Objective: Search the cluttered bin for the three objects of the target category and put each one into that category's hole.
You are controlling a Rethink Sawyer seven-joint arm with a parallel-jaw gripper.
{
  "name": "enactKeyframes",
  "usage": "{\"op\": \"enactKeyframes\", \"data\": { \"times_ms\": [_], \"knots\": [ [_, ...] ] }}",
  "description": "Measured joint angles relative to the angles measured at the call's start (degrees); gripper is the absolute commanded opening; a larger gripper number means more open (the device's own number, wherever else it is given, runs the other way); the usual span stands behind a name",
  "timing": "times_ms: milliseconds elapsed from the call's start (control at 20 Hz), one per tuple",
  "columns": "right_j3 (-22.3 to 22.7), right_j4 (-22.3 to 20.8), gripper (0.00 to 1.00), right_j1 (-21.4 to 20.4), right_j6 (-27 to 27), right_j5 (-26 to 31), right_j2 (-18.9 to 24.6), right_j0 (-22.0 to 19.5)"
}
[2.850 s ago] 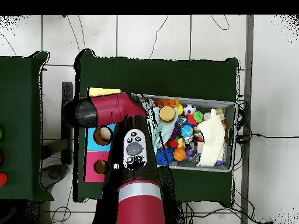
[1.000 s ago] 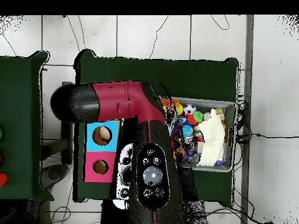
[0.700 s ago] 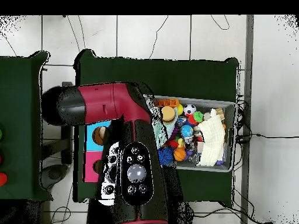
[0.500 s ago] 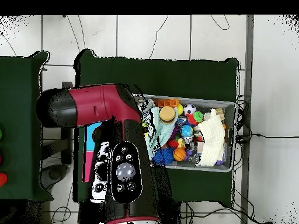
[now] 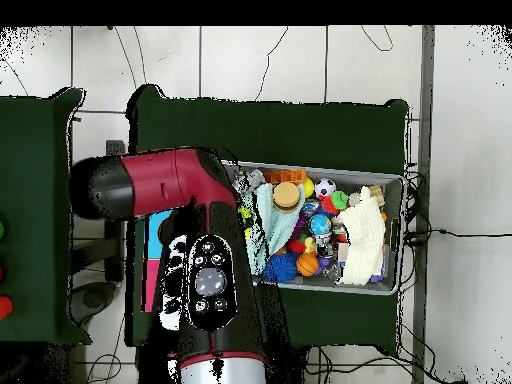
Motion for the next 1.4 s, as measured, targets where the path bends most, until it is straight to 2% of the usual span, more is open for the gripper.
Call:
{"op": "enactKeyframes", "data": {
  "times_ms": [700, 1400],
  "knots": [
    [-0.22, -0.13, 0.0, 1.56, 0.0, -0.47, -0.45, -0.66],
    [-0.55, 0.29, 0.0, 4.88, 0.0, -4.53, -0.91, 3.99]
  ]
}}
